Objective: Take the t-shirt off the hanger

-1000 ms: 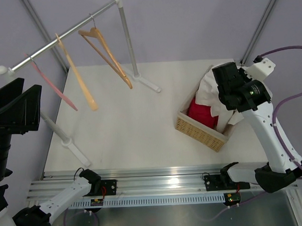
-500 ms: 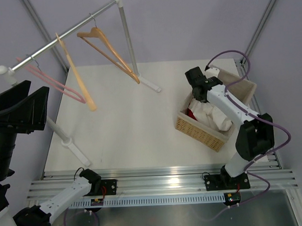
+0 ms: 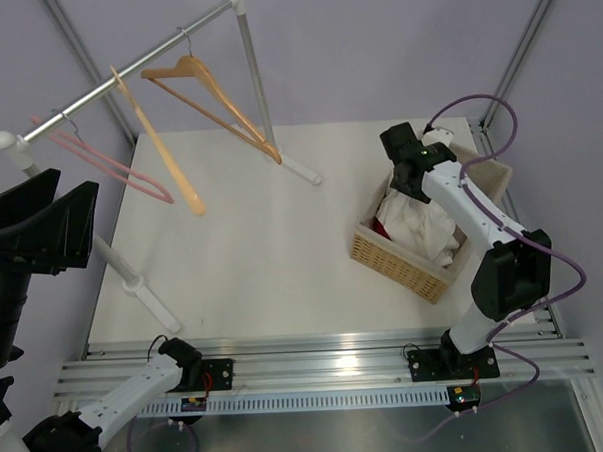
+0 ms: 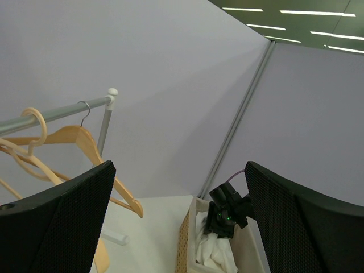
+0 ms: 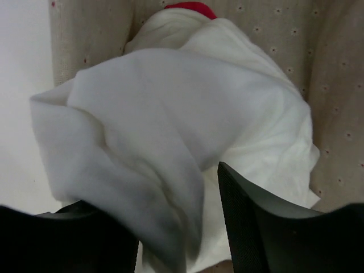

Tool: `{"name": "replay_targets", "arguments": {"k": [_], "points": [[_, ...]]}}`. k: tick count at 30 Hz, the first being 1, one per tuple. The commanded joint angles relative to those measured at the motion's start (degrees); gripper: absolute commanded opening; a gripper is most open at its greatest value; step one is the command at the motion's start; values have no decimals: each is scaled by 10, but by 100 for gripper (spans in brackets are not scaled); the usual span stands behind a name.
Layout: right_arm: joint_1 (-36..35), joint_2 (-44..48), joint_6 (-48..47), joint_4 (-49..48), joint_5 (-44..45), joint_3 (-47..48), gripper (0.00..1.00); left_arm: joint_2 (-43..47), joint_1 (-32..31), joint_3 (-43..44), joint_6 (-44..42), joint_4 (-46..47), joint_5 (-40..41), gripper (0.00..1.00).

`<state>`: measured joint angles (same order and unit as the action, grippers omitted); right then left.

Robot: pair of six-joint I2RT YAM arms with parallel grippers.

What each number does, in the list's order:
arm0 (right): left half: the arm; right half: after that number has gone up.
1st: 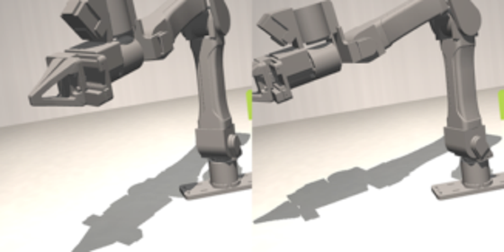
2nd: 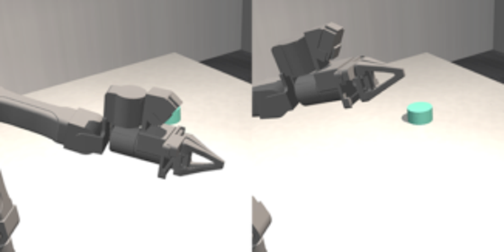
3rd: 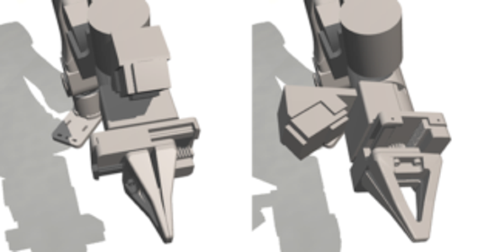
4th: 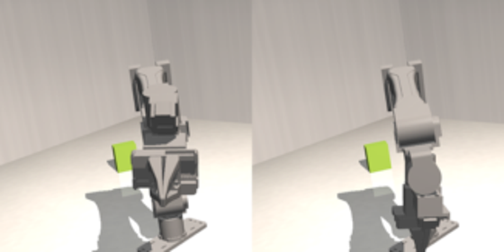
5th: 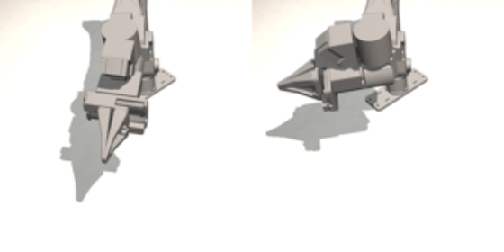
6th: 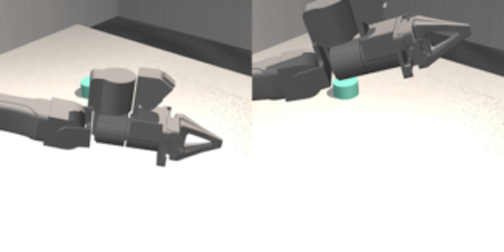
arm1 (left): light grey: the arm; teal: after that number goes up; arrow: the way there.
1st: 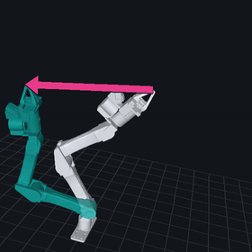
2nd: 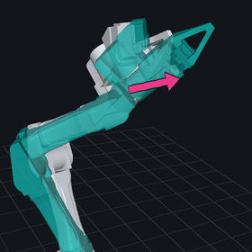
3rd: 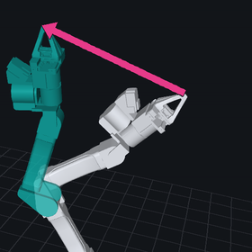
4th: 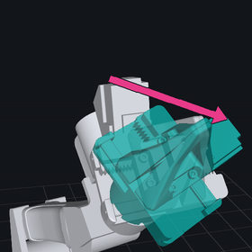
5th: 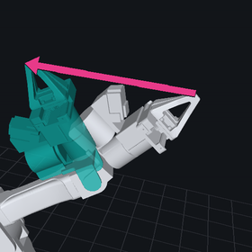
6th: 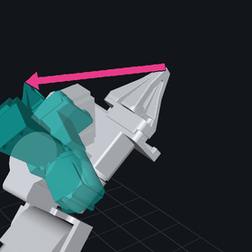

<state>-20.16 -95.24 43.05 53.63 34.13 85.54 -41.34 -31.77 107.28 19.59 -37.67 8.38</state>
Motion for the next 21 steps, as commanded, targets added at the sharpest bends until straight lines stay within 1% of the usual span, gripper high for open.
{"name": "replay_targets", "arguments": {"k": [1, 2, 4, 5, 6, 7, 9, 10, 12, 13, 15, 16, 17, 19, 20, 21], "points": [[21, 68, 46, 58, 70, 45, 58, -1, -1, 17, -14, 12, -8, 99], [21, 66, 44, 81, 81, 67, 57, -2, -1, 14, -12, 12, -13, 99], [21, 23, 71, 143, 107, 109, 59, -2, -1, -8, -6, 15, -22, 99], [21, 8, 90, 207, 114, 151, 60, -2, -1, -17, -3, 17, -25, 99], [21, -12, 106, 221, 116, 162, 61, -2, -1, -31, -1, 18, -29, 99], [21, -12, 102, 221, 102, 167, 61, -1, -1, -36, 2, 19, -32, 99], [21, 15, 73, 180, 82, 152, 61, -1, -2, -45, 0, 18, -42, 99], [21, 28, 59, 162, 54, 145, 61, -2, -1, -50, -3, 16, -45, 99], [21, 50, 14, 128, 21, 140, 59, -8, -1, -52, -6, 9, -52, 99], [21, 53, 4, 127, -4, 141, 54, -10, -1, -53, -6, 3, -55, 99], [21, 64, -10, 125, -18, 131, 48, -18, -1, -60, -5, 0, -66, 99], [21, 68, -15, 116, -21, 121, 43, -20, -1, -66, 1, 0, -69, 99], [21, 79, -23, 92, -30, 101, 32, -23, -1, -75, 4, 0, -71, 99], [21, 89, -33, 61, -52, 82, 22, -29, -1, -82, 12, 0, -80, 99], [21, 92, -35, 45, -75, 76, 12, -32, -1, -86, 15, 0, -81, 99], [21, 90, -25, 45, -80, 77, 8, -38, -1, -87, 17, 0, -81, 99]]}}
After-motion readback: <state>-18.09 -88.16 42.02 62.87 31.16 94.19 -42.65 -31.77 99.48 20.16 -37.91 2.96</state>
